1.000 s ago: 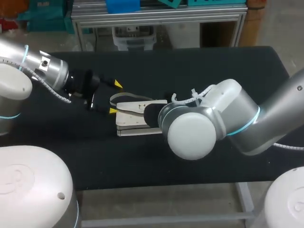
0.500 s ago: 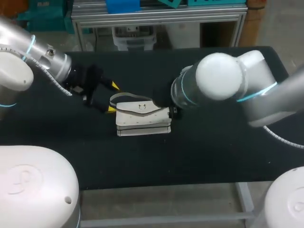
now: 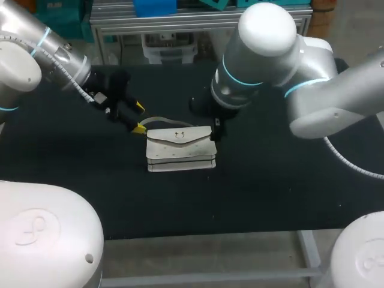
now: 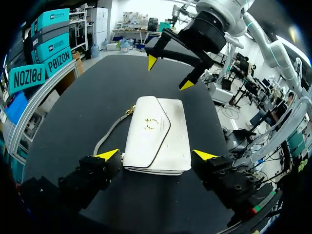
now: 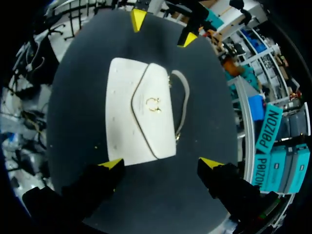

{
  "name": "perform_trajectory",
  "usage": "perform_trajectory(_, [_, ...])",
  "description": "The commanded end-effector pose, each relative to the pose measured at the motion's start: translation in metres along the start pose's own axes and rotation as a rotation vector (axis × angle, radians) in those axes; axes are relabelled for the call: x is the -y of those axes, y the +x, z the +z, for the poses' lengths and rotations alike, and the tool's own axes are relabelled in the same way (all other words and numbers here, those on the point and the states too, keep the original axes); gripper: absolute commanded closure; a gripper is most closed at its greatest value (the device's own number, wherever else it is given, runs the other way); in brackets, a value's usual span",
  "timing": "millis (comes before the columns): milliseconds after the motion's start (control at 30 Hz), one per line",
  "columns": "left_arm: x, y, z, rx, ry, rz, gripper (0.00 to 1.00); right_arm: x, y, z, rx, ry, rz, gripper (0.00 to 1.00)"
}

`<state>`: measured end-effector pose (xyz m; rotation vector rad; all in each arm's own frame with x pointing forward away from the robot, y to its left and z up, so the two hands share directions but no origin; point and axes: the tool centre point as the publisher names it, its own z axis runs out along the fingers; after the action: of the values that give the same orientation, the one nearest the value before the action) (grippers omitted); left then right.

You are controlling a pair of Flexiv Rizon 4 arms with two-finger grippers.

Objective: Pick up the bag, open it, inspect its contents, close it, and place it on the opposite side

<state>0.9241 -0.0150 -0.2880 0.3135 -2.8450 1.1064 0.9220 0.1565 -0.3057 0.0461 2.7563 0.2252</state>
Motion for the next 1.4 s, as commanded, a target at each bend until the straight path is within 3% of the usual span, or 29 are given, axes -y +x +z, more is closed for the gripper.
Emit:
perform_trajectory(33, [-0.007,0.005,-0.004,0.032,0.009,-0.012,0.00,-0.008,0.009,-0.007,-0.174,0.172,0.051,0.00])
perform_trajectory(600, [-0.007,0.005,-0.004,0.032,0.009,-0.012,0.00,-0.008,0.009,-0.007,-0.174,0.172,0.051,0.00])
perform_trajectory(633, [-0.007,0.005,-0.004,0.032,0.009,-0.012,0.00,-0.009,0.005,-0.003,-0.211,0.163,0.076,0.00])
perform_trajectory(767, [0.006,0.003,-0.002,0.075,0.006,-0.344,0.00,-0.005,-0.007,0.011,-0.303,0.314,0.331,0.00])
perform_trajectory(967, [0.007,0.006,-0.003,0.158,-0.030,-0.712,0.00,0.009,-0.020,0.007,-0.456,0.345,0.639,0.00])
perform_trajectory(1100, [0.000,0.006,0.003,0.208,-0.048,-0.899,0.00,0.016,-0.019,0.008,-0.597,0.325,0.811,0.00])
perform_trajectory(1267, [-0.009,0.005,0.005,0.201,-0.016,-1.103,0.00,0.025,-0.010,0.005,-0.651,0.286,1.043,0.00])
perform_trajectory(1400, [-0.017,0.010,0.007,0.197,0.051,-1.250,0.00,0.039,0.002,0.002,-0.677,0.187,1.308,0.00])
